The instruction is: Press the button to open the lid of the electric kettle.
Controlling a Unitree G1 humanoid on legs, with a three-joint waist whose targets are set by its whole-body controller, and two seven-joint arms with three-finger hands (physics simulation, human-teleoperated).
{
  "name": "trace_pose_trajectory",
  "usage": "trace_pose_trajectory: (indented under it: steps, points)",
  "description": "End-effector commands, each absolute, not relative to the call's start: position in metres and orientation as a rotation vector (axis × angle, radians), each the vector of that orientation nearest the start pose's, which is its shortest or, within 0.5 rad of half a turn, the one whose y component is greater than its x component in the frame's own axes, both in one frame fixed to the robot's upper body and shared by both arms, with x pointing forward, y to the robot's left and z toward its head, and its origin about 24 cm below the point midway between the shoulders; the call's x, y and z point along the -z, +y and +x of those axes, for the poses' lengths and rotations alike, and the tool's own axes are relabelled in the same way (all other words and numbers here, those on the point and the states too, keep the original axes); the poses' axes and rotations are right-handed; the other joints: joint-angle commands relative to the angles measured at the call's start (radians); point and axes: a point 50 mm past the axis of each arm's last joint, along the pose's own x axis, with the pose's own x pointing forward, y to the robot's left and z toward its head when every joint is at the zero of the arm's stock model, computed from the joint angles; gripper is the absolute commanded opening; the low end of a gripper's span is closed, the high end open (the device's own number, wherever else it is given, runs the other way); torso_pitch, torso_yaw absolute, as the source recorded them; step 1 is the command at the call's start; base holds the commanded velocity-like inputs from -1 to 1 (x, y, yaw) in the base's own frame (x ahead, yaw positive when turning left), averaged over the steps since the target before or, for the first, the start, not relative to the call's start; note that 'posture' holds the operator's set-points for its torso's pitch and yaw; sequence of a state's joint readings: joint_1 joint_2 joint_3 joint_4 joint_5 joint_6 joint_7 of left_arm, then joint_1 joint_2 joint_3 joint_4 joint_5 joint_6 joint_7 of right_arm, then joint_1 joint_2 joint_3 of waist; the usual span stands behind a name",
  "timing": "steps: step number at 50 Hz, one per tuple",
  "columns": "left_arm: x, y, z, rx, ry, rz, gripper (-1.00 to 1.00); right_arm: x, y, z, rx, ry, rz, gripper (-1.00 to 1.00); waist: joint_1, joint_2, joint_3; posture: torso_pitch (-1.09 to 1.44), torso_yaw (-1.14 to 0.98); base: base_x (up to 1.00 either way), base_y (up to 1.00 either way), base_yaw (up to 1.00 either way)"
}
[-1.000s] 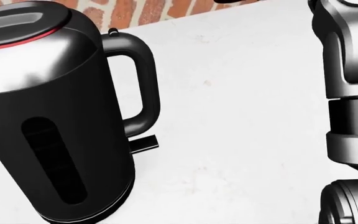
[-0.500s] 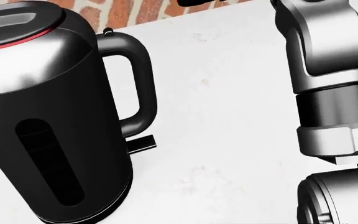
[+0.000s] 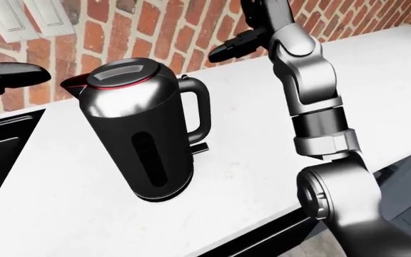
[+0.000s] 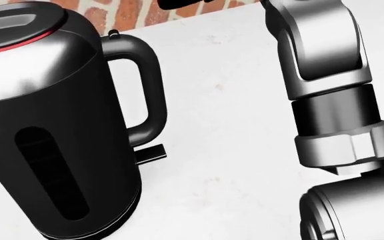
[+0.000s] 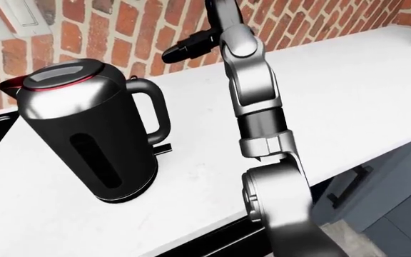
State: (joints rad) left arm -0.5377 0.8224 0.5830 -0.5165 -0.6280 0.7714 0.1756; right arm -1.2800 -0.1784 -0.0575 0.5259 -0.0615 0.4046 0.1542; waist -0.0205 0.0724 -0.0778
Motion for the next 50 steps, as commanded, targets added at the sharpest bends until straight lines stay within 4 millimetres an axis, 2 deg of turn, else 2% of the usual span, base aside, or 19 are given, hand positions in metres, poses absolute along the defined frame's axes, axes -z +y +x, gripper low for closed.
trace_pose_trajectory:
  steps: [1,32,50]
  points:
    - [-0.342,0.285,0.216,-0.309,-0.61,0.177,1.0,-0.343,-0.092,0.386,-0.23,-0.423,-0.256,1.0,0.0,0.005,-0.021,-0.2,0.0,0.0,0.0,0.0]
    - [-0.341,0.283,0.216,-0.305,-0.609,0.171,1.0,-0.342,-0.074,0.371,-0.346,-0.401,-0.22,1.0,-0.001,0.005,-0.019,-0.2,0.0,0.0,0.0,0.0]
    - [-0.343,0.283,0.216,-0.305,-0.612,0.169,1.0,-0.35,-0.07,0.363,-0.413,-0.384,-0.19,1.0,-0.001,0.006,-0.016,-0.2,0.0,0.0,0.0,0.0]
